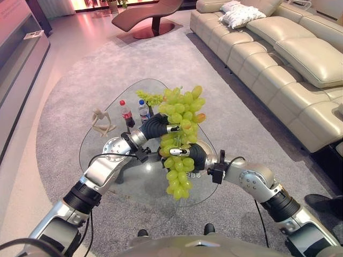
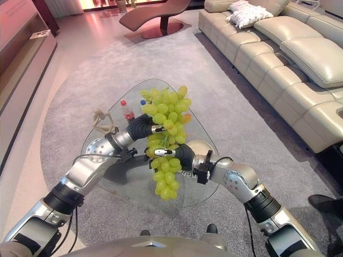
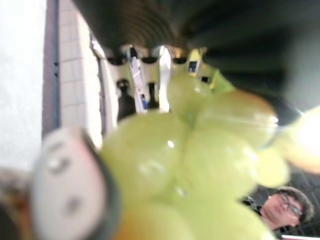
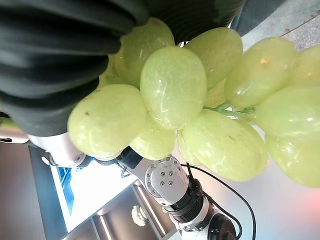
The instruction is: Pick up fruits into the plate
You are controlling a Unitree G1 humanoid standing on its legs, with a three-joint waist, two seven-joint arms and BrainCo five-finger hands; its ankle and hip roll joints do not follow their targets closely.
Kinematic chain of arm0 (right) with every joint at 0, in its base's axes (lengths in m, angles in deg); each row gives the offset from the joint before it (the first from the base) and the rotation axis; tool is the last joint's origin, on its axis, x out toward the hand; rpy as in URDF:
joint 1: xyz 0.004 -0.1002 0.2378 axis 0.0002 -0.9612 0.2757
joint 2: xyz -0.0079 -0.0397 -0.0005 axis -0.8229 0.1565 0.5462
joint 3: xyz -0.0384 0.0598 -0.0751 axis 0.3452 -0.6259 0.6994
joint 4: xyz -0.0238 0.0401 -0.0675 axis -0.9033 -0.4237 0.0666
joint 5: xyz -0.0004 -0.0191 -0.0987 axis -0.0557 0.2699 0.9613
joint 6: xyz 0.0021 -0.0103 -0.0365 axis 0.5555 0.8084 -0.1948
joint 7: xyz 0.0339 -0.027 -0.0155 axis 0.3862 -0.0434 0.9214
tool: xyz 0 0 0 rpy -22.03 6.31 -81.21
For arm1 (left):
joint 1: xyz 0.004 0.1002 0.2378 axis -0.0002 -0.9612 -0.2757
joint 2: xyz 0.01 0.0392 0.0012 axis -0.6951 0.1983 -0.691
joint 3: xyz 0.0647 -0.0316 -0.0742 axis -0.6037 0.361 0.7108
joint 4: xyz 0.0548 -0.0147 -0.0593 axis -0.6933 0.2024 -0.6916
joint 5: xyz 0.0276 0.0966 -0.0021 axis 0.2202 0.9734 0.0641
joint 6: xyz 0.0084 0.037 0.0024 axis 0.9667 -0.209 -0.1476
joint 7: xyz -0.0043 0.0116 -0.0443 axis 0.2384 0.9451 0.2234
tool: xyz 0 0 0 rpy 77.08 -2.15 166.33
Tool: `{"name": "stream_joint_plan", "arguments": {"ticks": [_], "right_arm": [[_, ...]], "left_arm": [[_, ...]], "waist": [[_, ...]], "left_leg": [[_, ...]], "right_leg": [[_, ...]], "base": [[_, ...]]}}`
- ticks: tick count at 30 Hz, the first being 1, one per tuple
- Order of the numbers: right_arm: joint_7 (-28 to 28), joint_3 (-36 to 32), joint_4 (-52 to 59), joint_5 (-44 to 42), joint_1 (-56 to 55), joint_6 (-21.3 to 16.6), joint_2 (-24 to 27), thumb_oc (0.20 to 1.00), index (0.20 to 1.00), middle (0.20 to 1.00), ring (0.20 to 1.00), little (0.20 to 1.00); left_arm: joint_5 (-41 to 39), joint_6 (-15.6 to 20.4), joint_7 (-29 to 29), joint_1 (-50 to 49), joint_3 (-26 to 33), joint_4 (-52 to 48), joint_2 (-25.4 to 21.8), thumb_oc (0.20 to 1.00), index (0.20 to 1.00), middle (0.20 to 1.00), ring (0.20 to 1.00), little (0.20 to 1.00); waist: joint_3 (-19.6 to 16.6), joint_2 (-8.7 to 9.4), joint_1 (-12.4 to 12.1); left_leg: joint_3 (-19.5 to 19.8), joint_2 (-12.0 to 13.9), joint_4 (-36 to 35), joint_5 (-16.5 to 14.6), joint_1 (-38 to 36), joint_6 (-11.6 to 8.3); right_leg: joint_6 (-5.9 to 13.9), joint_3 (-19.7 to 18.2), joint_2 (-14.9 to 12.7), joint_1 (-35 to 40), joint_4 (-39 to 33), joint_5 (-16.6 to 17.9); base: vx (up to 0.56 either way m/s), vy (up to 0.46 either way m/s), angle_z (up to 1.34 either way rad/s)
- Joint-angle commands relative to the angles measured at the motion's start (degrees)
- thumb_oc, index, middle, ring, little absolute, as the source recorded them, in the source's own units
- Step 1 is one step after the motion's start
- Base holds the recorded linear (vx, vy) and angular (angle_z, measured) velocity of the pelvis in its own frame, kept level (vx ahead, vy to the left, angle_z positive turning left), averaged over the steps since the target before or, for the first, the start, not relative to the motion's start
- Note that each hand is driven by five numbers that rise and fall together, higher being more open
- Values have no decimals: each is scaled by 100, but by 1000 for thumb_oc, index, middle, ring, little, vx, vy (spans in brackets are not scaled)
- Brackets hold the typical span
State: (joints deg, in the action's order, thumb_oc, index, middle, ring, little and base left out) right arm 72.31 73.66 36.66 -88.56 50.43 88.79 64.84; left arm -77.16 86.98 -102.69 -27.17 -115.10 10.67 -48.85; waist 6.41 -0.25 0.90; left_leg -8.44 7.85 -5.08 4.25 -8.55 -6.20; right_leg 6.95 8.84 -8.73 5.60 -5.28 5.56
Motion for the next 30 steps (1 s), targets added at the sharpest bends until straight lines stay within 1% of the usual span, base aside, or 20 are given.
{"name": "stream_joint_plan", "arguments": {"ticks": [1,6,7,10,12,16,17,20,21,22,23,24,25,26,28,29,30], "right_arm": [[116,-367,876,-588,257,-755,-459,200,200,200,200,200],[-13,-671,856,-708,314,-986,-476,200,200,200,200,200],[-32,-833,873,-756,291,-1052,-458,200,200,200,200,200],[-128,-995,867,-809,255,-1131,-480,200,200,200,200,200],[-188,-1259,837,-836,129,-1143,-471,200,200,200,200,200],[-384,-1763,711,-924,-91,-1423,-387,200,200,200,200,200],[-376,-1784,699,-923,-100,-1433,-383,200,200,200,200,200],[-602,-2142,462,-806,-192,-1721,-295,200,200,200,200,200],[-701,-2288,324,-652,-213,-1842,-192,200,200,200,200,200],[-699,-2288,320,-652,-211,-1843,-190,200,200,200,200,200],[-831,-2421,271,-717,-242,-1872,-100,200,200,200,200,200],[-979,-2480,264,-608,-274,-1971,-66,200,200,200,200,200],[-959,-2585,165,-651,-294,-2039,31,200,200,200,200,200],[-943,-2655,64,-713,-317,-2128,83,200,200,200,200,200],[-983,-2721,-125,-570,-318,-2293,87,200,200,200,200,200],[-1094,-2715,-235,-484,-300,-2401,101,200,200,200,200,200],[-1090,-2727,-293,-440,-306,-2432,106,200,200,200,200,200]], "left_arm": [[-43,247,137,266,134,244,32,1000,1000,1000,1000,1000],[-59,125,67,155,276,379,52,1000,1000,1000,1000,1000],[-55,116,-18,61,353,417,38,1000,1000,1000,1000,1000],[-61,123,-118,-42,411,507,41,1000,1000,1000,1000,1000],[25,143,-87,-215,539,522,49,1000,1000,1000,1000,1000],[134,235,17,-502,734,712,10,1000,1000,1000,1000,1000],[127,237,19,-513,743,721,7,1000,1000,1000,1000,1000],[397,300,235,-751,871,951,-18,1000,1000,1000,1000,1000],[772,435,395,-851,918,1067,-36,1000,1000,1000,1000,1000],[777,438,398,-850,916,1069,-32,1000,1000,1000,1000,1000],[1017,598,658,-973,924,1244,-144,1000,1000,1000,1000,1000],[1111,614,820,-1032,952,1320,-183,1000,1000,1000,1000,1000],[1241,700,941,-1086,1000,1437,-228,1000,1000,1000,1000,1000],[1304,716,1059,-1119,1010,1571,-267,1000,1000,1000,1000,1000],[1546,733,1381,-1151,998,1876,-259,1000,1000,1000,1000,1000],[1590,747,1595,-1164,965,2172,-249,1000,1000,1000,1000,1000],[1621,786,1641,-1173,965,2265,-228,1000,1000,1000,1000,1000]], "waist": [[-15,167,53],[-4,155,22],[11,146,14],[26,129,10],[46,110,4],[150,93,-15],[154,92,-16],[287,72,-33],[325,63,-36],[325,61,-36],[384,58,-20],[412,58,-17],[469,52,-18],[540,42,-14],[680,30,-6],[784,17,3],[805,16,5]], "left_leg": [[373,-232,480,-847,109,253],[411,-244,471,-847,128,251],[432,-247,467,-844,140,251],[454,-252,459,-842,158,249],[469,-256,449,-840,166,255],[494,-262,482,-831,282,254],[495,-263,484,-831,290,254],[516,-272,505,-817,410,252],[521,-272,509,-810,432,247],[522,-272,509,-811,432,247],[541,-281,510,-793,477,245],[547,-290,515,-788,525,248],[546,-294,512,-771,592,249],[549,-295,508,-750,655,253],[563,-311,510,-720,767,252],[567,-327,505,-694,824,254],[568,-329,507,-691,837,254]], "right_leg": [[-52,-99,125,201,609,-880],[-60,-64,123,205,602,-883],[-65,-53,126,199,609,-888],[-70,-42,131,181,625,-899],[-76,-25,130,177,631,-907],[-81,13,115,83,679,-917],[-81,15,115,76,681,-917],[-94,48,118,-34,718,-920],[-96,58,118,-53,722,-917],[-96,58,118,-52,723,-917],[-94,38,124,-104,730,-915],[-98,32,128,-150,738,-919],[-105,41,130,-210,739,-915],[-107,44,137,-277,754,-908],[-113,37,150,-385,779,-903],[-122,34,158,-443,791,-895],[-124,34,159,-456,795,-897]], "base": [[0,0,0],[0,0,0],[0,0,0],[0,0,0],[0,0,0],[-23,0,1],[-66,-4,4],[-59,-3,9],[-8,1,5],[0,0,0],[-50,4,1],[-107,2,2],[-143,0,2],[-185,-1,3],[-164,9,4],[-106,15,4],[-101,19,2]]}}
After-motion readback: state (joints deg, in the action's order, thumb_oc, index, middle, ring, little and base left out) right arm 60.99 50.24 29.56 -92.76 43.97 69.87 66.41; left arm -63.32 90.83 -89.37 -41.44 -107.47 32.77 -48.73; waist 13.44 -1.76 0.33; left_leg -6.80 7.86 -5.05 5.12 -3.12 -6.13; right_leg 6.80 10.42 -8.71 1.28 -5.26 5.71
